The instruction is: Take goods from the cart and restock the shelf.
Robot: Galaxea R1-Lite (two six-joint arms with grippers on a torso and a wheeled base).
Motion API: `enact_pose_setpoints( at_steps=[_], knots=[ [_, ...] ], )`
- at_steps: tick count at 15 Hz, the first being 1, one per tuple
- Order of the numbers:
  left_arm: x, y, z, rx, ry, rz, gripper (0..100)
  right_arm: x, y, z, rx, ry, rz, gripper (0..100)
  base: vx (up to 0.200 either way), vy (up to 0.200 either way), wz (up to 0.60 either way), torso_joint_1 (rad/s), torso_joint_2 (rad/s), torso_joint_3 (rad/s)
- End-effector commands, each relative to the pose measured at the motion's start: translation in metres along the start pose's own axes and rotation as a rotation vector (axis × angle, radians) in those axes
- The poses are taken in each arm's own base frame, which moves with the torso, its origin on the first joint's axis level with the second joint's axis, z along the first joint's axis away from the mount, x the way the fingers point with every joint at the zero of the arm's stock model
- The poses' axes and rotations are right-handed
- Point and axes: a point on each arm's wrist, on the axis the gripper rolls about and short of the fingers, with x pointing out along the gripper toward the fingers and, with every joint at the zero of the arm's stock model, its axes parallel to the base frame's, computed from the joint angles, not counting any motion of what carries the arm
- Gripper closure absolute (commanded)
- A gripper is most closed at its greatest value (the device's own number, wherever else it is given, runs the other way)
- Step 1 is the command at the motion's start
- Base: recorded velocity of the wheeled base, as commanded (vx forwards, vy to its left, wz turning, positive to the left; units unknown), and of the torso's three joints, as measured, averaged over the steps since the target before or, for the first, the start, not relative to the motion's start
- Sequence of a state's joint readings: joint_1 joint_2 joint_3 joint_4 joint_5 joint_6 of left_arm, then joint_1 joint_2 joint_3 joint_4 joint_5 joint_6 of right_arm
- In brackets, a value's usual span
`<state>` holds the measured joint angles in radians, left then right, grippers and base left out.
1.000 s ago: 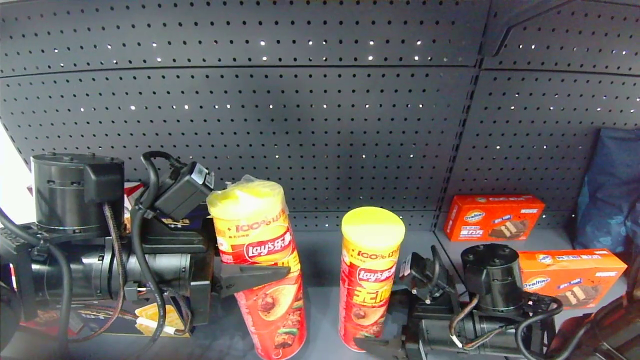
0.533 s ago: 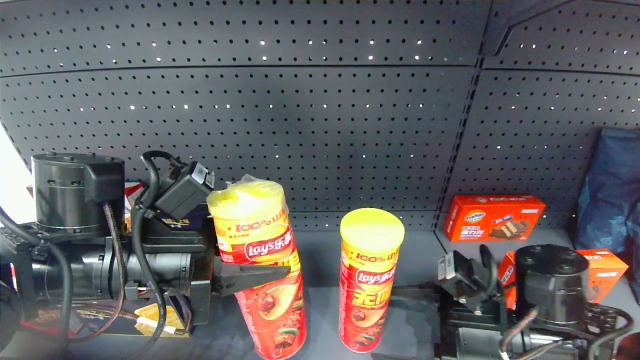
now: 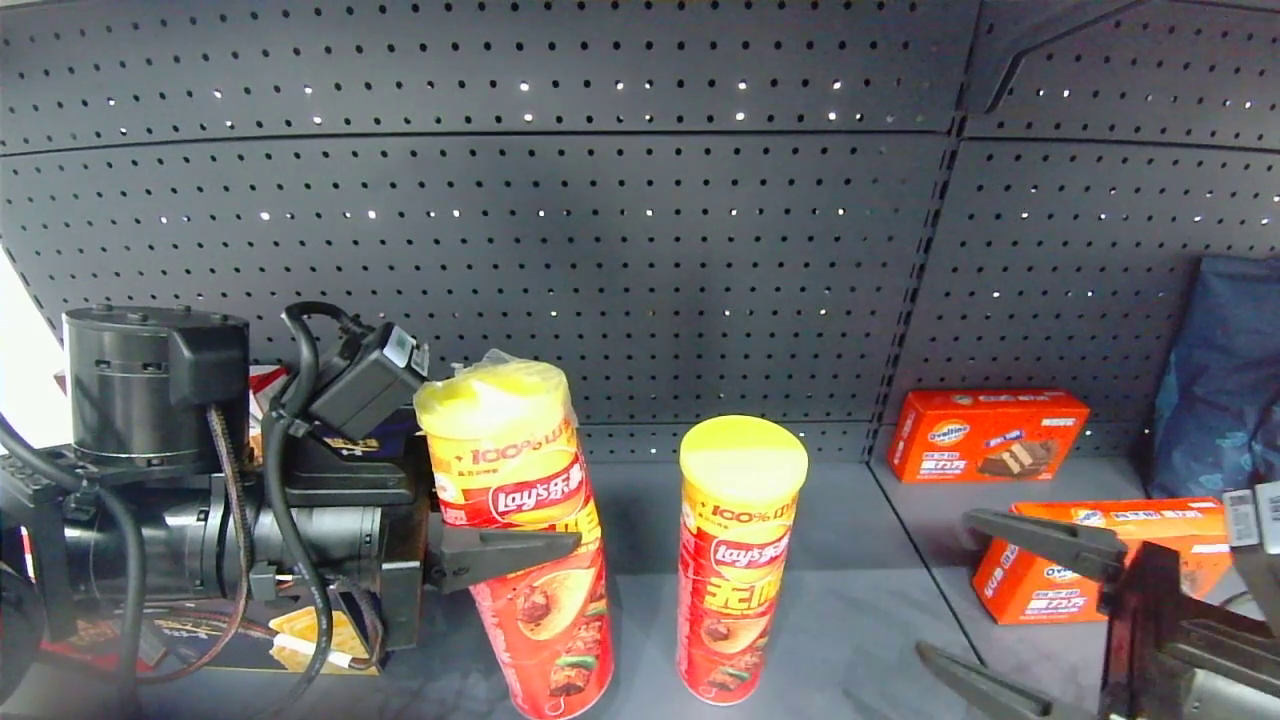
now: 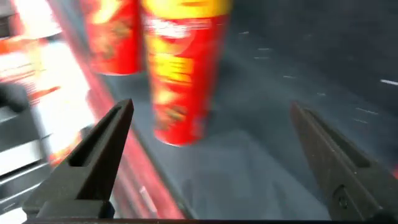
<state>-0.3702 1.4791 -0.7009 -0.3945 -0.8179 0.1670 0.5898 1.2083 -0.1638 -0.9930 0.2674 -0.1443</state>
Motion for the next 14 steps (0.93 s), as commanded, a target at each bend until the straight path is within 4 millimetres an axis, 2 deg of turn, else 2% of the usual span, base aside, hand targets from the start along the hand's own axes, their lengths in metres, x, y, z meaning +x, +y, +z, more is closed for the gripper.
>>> enact_pose_setpoints(
  at_steps=[1,3,5,7,8,10,12,13,14],
  knots=[
    [0.000,0.000,0.000,0.001,-0.001,0.001,100,-0.039,-0.006,-0.001,-0.023,-0.066,-0.160,0,0.000,0.000,0.00,0.000,0.00,0.000],
    [0.000,0.000,0.000,0.000,0.000,0.001,100,-0.053,-0.006,-0.004,-0.032,-0.082,-0.230,0,0.000,0.000,0.00,0.000,0.00,0.000],
    [0.000,0.000,0.001,0.004,-0.003,0.003,100,-0.076,-0.013,-0.007,-0.057,-0.095,-0.434,0,0.000,0.000,0.00,0.000,0.00,0.000],
    [0.000,0.000,0.002,0.007,-0.006,0.005,100,-0.091,-0.012,-0.012,-0.056,-0.088,-0.568,0,0.000,0.000,0.00,0.000,0.00,0.000],
    [0.000,0.000,0.001,0.007,-0.003,0.011,100,-0.103,-0.006,-0.017,-0.017,-0.074,-0.653,0,0.000,0.000,0.00,0.000,0.00,0.000],
    [0.000,-0.001,0.001,0.007,-0.002,0.012,100,-0.117,0.009,-0.026,0.021,-0.047,-0.711,0,0.000,0.000,0.00,0.000,0.00,0.000],
    [-0.001,-0.001,0.001,0.008,-0.003,0.015,100,-0.136,0.043,-0.056,0.068,0.016,-0.748,0,0.000,0.000,0.00,0.000,0.00,0.000],
    [-0.001,-0.001,0.000,0.007,-0.002,0.015,100,-0.138,0.047,-0.060,0.073,0.021,-0.752,0,0.000,0.000,0.00,0.000,0.00,0.000],
    [-0.001,-0.001,-0.001,0.004,0.003,0.014,100,-0.147,0.065,-0.083,0.120,0.076,-0.787,0,0.000,0.000,0.00,0.000,0.00,0.000]
  ],
)
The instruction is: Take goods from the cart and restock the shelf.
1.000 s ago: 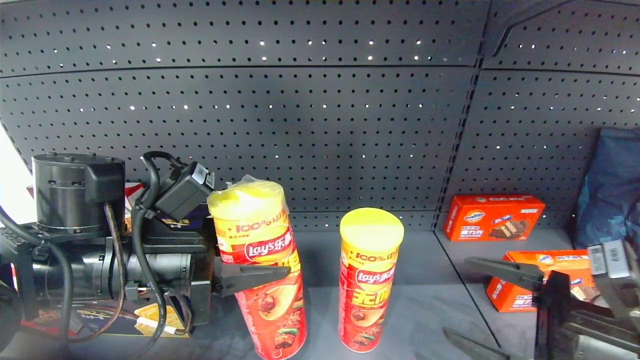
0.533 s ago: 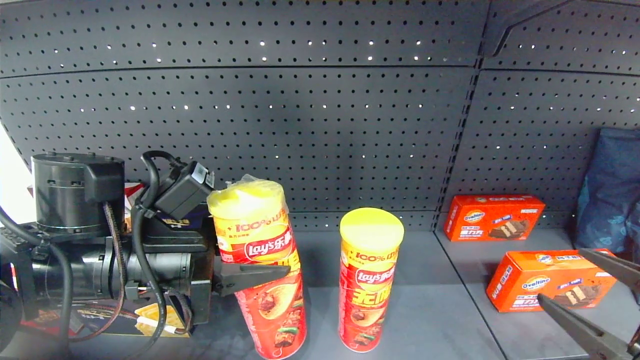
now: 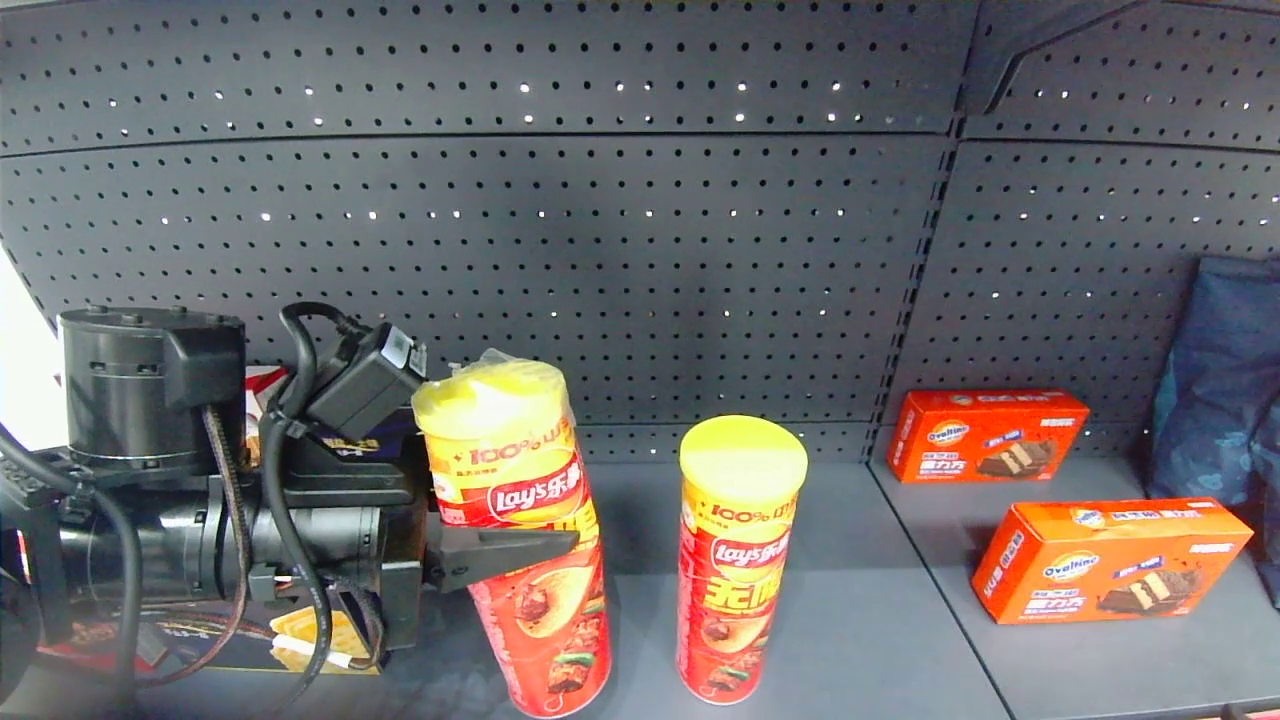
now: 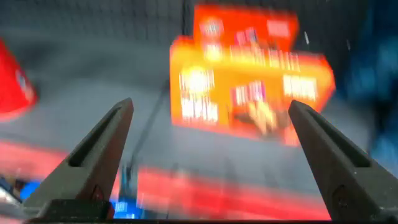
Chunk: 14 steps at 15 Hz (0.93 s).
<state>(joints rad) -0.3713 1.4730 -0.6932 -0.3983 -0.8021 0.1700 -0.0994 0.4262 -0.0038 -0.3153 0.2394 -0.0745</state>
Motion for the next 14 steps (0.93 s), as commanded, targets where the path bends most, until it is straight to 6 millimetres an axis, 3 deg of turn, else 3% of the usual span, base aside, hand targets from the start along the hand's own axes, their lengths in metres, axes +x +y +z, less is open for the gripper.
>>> enact_pose_setpoints(
  at_steps=[1,3,11,14],
  knots=[
    [-0.001,-0.001,-0.002,-0.001,0.002,-0.001,100,-0.031,0.008,-0.032,0.020,-0.006,-0.176,0,0.000,0.000,0.00,0.000,0.00,0.000],
    [0.000,-0.001,0.000,0.005,-0.003,-0.001,100,-0.030,0.006,-0.036,0.084,-0.008,-0.272,0,0.000,0.000,0.00,0.000,0.00,0.000],
    [-0.002,-0.003,-0.002,0.002,0.000,-0.002,100,-0.030,0.006,-0.036,0.078,-0.003,-0.290,0,0.000,0.000,0.00,0.000,0.00,0.000],
    [-0.015,-0.014,0.008,0.036,-0.033,0.015,100,-0.030,0.006,-0.036,0.078,-0.003,-0.290,0,0.000,0.000,0.00,0.000,0.00,0.000]
  ],
)
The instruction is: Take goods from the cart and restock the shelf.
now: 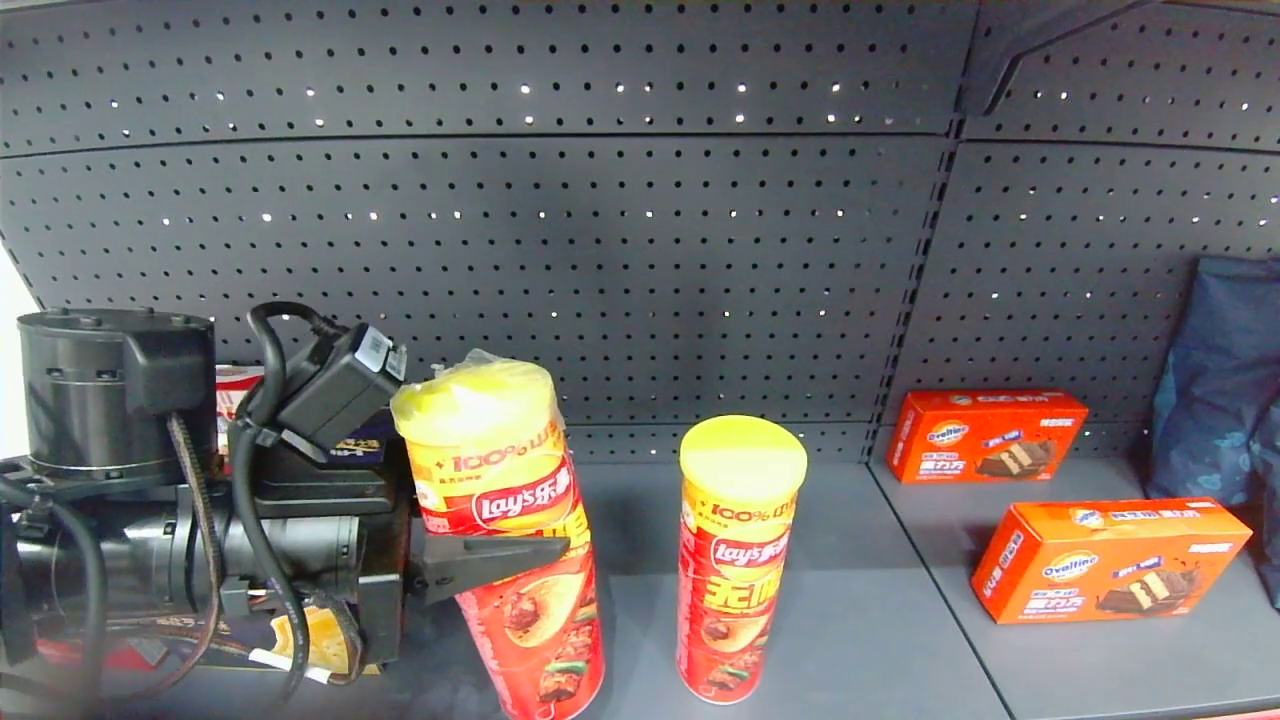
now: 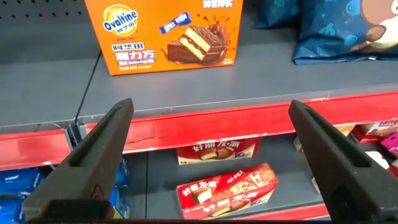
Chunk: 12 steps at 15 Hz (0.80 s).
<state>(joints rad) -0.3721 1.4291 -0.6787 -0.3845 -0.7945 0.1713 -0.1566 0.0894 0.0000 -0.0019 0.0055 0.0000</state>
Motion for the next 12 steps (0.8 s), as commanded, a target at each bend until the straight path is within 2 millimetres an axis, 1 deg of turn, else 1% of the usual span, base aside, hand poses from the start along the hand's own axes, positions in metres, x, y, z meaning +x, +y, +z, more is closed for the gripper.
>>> enact_pose_setpoints(
  at_steps=[1,6,7,9,11,12],
  knots=[
    [-0.008,-0.006,0.007,0.023,-0.024,0.008,100,0.000,0.000,0.000,0.000,0.005,0.001,0,0.000,0.000,0.00,0.000,0.00,0.000],
    [-0.008,-0.005,0.011,0.039,-0.039,0.018,100,0.000,0.000,0.000,0.000,0.003,0.001,0,0.000,0.000,0.00,0.000,0.00,0.000],
    [-0.007,-0.003,0.012,0.050,-0.044,0.050,100,0.000,0.000,0.000,0.000,0.005,0.001,0,0.000,0.000,0.00,0.000,0.00,0.000],
    [-0.009,0.012,0.015,0.070,-0.079,0.122,100,0.000,0.000,0.000,0.000,0.003,0.001,0,0.000,0.000,0.00,0.000,0.00,0.000],
    [-0.010,0.014,0.024,0.082,-0.099,0.127,100,0.000,0.000,0.000,0.000,0.006,0.001,0,0.000,0.000,0.00,0.000,0.00,0.000],
    [-0.006,0.013,0.028,0.082,-0.106,0.103,100,0.000,0.000,0.000,0.000,0.005,0.001,0,0.000,0.000,0.00,0.000,0.00,0.000]
  ],
)
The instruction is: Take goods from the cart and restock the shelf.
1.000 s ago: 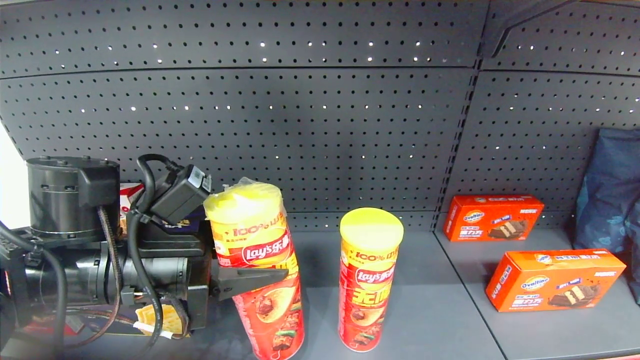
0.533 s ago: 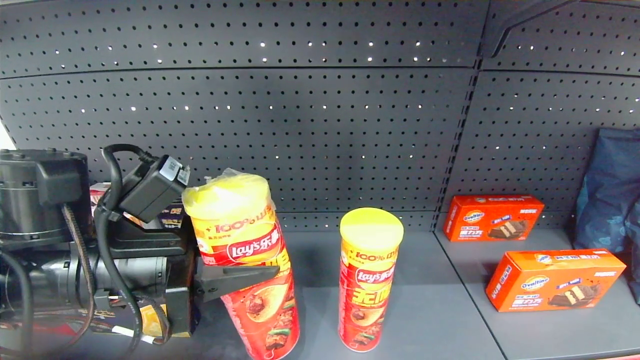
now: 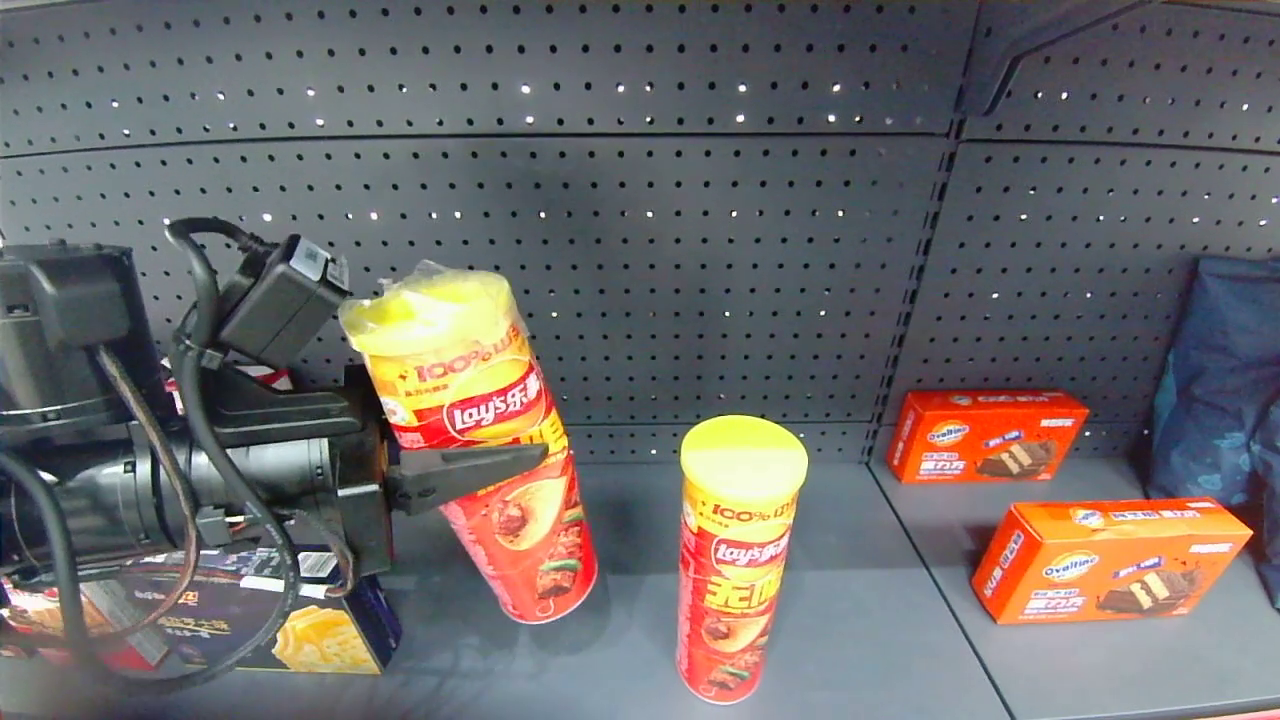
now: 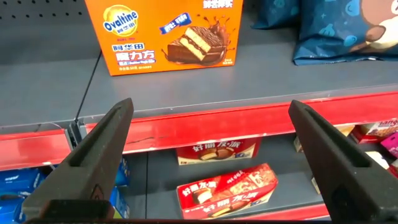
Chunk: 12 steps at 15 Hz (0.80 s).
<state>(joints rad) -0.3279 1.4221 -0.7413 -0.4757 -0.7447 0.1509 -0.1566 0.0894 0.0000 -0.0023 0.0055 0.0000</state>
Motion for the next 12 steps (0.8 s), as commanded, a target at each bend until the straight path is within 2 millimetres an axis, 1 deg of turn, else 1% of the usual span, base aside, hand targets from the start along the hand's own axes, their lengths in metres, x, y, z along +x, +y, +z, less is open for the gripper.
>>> enact_pose_setpoints(
  at_steps=[1,2,3,4,5,6,7,8,9,10,12],
  knots=[
    [0.009,0.004,0.006,0.007,-0.009,-0.021,100,0.000,0.000,0.000,0.000,0.005,0.001,0,0.000,0.000,0.00,0.000,0.00,0.000],
    [0.013,0.008,0.005,0.006,-0.008,-0.029,100,0.000,0.000,0.000,0.000,0.005,0.001,0,0.000,0.000,0.00,0.000,0.00,0.000],
    [0.020,0.020,0.003,0.000,-0.002,-0.023,100,0.000,0.000,0.000,0.000,0.005,0.001,0,0.000,0.000,0.00,0.000,0.00,0.000],
    [0.027,0.030,0.007,0.002,-0.004,-0.021,100,0.000,0.000,0.000,0.000,0.005,0.001,0,0.000,0.000,0.00,0.000,0.00,0.000],
    [0.031,0.035,0.007,0.001,-0.004,-0.026,100,0.000,0.000,0.000,0.000,0.005,0.001,0,0.000,0.000,0.00,0.000,0.00,0.000],
    [0.040,0.050,0.011,-0.004,-0.003,-0.023,100,0.000,0.000,0.000,0.000,0.005,0.001,0,0.000,0.000,0.00,0.000,0.00,0.000],
    [0.044,0.056,0.011,-0.031,0.025,-0.025,100,0.000,0.000,0.000,0.000,0.005,0.001,0,0.000,0.000,0.00,0.000,0.00,0.000],
    [0.050,0.060,0.016,-0.063,0.060,-0.036,100,0.000,0.000,0.000,0.000,0.005,0.001,0,0.000,0.000,0.00,0.000,0.00,0.000],
    [0.058,0.067,0.018,-0.058,0.064,-0.045,100,0.000,0.000,0.000,0.000,0.005,0.001,0,0.000,0.000,0.00,0.000,0.00,0.000],
    [0.064,0.071,0.018,-0.044,0.063,-0.045,100,0.000,0.000,0.000,0.000,0.005,0.001,0,0.000,0.000,0.00,0.000,0.00,0.000],
    [0.086,0.088,0.011,0.003,0.072,-0.056,100,0.000,0.000,0.000,0.000,0.007,0.001,0,0.000,0.000,0.00,0.000,0.00,0.000]
  ],
)
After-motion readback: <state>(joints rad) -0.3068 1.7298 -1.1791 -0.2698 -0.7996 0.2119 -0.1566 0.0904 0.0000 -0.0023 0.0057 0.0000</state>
